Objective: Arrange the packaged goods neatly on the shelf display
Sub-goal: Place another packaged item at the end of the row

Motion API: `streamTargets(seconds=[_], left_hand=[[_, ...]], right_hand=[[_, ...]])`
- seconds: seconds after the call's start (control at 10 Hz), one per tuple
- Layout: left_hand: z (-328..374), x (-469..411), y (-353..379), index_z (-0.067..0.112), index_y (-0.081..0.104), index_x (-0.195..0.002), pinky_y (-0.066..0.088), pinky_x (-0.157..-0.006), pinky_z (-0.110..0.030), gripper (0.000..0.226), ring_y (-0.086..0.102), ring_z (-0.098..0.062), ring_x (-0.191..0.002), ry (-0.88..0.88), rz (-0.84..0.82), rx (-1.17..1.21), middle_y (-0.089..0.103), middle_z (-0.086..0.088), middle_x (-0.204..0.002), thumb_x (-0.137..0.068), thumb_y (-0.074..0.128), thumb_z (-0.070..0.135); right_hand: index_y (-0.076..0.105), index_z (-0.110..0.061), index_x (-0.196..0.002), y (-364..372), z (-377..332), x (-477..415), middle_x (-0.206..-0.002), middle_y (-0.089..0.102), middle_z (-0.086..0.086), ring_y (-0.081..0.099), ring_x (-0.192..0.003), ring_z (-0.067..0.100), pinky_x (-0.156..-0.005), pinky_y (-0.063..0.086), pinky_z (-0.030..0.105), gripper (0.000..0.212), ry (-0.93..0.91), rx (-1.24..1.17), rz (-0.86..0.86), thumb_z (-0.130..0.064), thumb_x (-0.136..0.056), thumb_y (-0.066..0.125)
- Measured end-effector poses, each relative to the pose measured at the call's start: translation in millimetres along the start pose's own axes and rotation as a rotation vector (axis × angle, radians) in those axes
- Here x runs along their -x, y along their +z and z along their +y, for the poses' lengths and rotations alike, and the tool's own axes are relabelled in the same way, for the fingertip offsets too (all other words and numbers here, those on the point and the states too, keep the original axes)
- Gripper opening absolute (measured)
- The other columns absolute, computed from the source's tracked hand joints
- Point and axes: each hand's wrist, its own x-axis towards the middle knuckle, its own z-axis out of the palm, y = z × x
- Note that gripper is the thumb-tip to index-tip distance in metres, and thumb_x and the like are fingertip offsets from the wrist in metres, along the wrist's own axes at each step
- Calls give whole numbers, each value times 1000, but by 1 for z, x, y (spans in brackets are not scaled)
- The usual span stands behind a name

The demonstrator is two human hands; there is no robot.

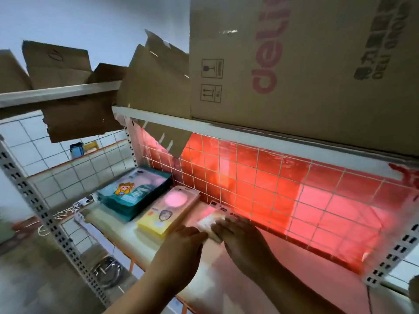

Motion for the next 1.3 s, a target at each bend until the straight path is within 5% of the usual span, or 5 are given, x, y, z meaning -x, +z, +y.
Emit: streamTargets(seconds=[0.6,0.7,0.9,1.1,1.3], left_hand=[[-143,-59,80,30,51,-138,51,-89,-29,65,57,-11,-127,587,-280,82,56,10,-144,-76,60,13],[-136,-59,82,32,58,-130,54,-86,-28,61,61,-10,-122,661,-282,129,63,11,-136,-73,75,18],[-135,-60,104,33,53,-130,58,-86,-37,55,63,-13,-121,717,-275,110,64,11,-133,-80,74,42],[-137,-59,113,31,70,-117,59,-79,-34,53,69,-14,-109,759,-232,95,72,10,-121,-69,85,46],[-138,-60,119,30,71,-114,61,-76,-34,60,70,-15,-108,736,-205,94,72,9,-118,-60,90,48]], right_hand=[[53,-52,-136,88,15,-48,-145,45,-31,34,-139,-2,-116,22,19,38,398,-63,-163,-35,-104,43],[63,-46,-128,95,14,-48,-137,50,-33,36,-130,-10,-110,15,4,33,421,-21,-158,-29,-101,55],[74,-45,-114,102,20,-36,-134,58,-28,39,-133,-14,-113,25,11,26,430,-161,-118,-47,-88,67],[63,-28,-135,110,20,-45,-149,49,-12,30,-138,-3,-115,12,9,43,478,-121,-264,-39,-98,43],[58,-37,-137,107,23,-45,-145,55,-10,51,-134,25,-106,41,29,42,480,51,-330,-26,-97,49]])
